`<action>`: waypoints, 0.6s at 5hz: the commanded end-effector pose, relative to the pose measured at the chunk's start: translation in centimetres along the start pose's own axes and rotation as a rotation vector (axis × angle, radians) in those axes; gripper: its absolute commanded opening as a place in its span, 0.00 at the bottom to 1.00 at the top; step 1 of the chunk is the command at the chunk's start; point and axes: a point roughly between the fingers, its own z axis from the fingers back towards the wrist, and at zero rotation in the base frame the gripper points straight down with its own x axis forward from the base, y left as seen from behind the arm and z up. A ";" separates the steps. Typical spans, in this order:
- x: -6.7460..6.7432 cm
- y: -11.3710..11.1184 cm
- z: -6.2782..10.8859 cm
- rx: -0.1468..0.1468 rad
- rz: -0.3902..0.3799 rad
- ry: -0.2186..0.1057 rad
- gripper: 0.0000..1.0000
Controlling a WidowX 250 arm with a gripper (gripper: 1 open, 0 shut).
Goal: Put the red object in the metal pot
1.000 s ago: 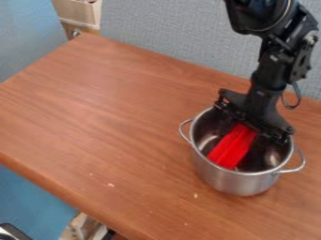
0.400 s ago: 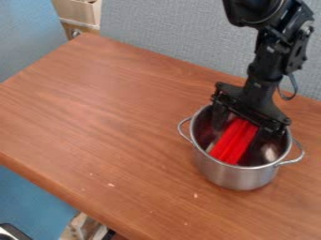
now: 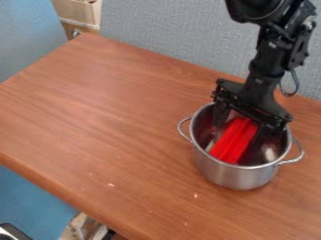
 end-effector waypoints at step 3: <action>1.4 1.1 4.2 -0.008 0.041 -0.103 1.00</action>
